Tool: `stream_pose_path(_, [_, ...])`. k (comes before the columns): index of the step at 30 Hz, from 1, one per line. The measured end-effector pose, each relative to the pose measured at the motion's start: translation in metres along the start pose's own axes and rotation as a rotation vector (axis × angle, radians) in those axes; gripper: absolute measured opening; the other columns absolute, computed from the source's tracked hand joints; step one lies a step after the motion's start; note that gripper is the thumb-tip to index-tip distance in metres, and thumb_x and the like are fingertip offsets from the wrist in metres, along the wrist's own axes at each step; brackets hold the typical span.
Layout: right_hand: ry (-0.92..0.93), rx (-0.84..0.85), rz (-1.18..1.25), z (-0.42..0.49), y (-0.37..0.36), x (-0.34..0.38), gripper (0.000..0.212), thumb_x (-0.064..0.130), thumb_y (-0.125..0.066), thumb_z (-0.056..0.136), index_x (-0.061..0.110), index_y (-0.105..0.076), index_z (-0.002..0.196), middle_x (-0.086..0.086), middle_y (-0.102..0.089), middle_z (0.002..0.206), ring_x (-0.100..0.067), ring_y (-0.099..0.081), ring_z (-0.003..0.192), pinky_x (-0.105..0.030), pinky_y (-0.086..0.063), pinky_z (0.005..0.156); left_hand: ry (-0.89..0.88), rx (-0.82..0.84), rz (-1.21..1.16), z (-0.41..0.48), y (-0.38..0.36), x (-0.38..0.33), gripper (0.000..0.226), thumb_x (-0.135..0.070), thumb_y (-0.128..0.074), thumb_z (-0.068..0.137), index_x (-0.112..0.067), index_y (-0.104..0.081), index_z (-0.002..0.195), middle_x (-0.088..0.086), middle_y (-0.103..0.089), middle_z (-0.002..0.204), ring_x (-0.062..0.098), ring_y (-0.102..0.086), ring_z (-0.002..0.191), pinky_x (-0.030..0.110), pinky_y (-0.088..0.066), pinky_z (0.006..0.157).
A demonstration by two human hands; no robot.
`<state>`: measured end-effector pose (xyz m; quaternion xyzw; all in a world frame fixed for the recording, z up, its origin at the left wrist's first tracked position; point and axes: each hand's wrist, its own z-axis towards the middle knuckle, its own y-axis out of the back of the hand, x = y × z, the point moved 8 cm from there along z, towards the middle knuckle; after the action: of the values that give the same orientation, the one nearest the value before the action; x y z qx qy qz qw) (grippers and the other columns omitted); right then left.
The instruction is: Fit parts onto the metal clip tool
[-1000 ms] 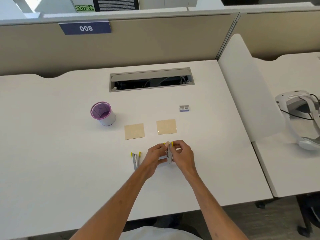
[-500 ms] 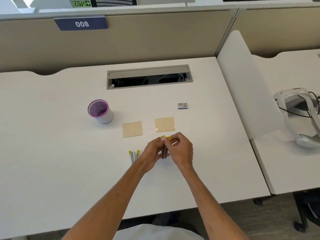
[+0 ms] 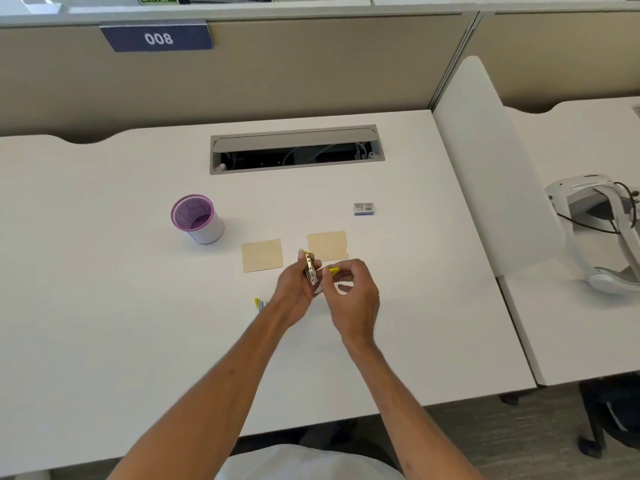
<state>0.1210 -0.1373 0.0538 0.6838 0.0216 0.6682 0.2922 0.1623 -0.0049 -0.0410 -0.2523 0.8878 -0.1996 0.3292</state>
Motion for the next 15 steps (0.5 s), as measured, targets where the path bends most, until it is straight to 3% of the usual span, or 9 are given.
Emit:
stream_pose_path(1, [0.009,-0.003,0.003,-0.002,0.001,-0.002,0.017,0.035,-0.076,0.094,0.031,-0.061,0.101,0.018,-0.071,0.097,-0.006,-0.073,0.088,-0.031,-0.06,0.071,0.005,0.014,-0.024,0.002,-0.003,-0.003,0.035,-0.04,-0.043,0.118,-0.015,-0.063,0.103,0.005,-0.069,0.102,0.027,-0.078,0.096,0.036,-0.063,0.082])
stream_pose_path(4, [0.019,0.051,-0.024,-0.012,-0.001,-0.009,0.023,0.034,-0.072,0.091,0.034,-0.052,0.104,0.017,-0.065,0.097,-0.01,-0.071,0.085,-0.031,-0.059,0.066,-0.011,0.038,-0.079,0.005,-0.009,-0.014,0.038,-0.038,-0.038,0.12,-0.009,-0.063,0.123,0.011,-0.08,0.117,0.03,-0.08,0.111,0.041,-0.06,0.1])
stream_pose_path(8, [0.051,0.145,-0.14,-0.031,-0.007,-0.026,0.026,0.027,-0.069,0.09,0.034,-0.048,0.103,0.015,-0.06,0.093,-0.013,-0.065,0.084,-0.035,-0.058,0.063,-0.027,0.1,-0.101,0.006,-0.018,-0.024,0.045,-0.035,-0.031,0.122,-0.005,-0.058,0.141,0.017,-0.073,0.143,0.029,-0.073,0.128,0.039,-0.053,0.113])
stream_pose_path(15, [-0.004,0.291,-0.248,-0.054,-0.02,-0.048,0.043,0.032,-0.074,0.091,0.041,-0.04,0.115,0.024,-0.06,0.098,-0.009,-0.064,0.087,-0.035,-0.062,0.069,0.041,0.108,-0.077,0.002,-0.015,-0.011,0.047,-0.03,-0.037,0.12,-0.002,-0.055,0.153,0.017,-0.068,0.151,0.03,-0.065,0.142,0.043,-0.042,0.127])
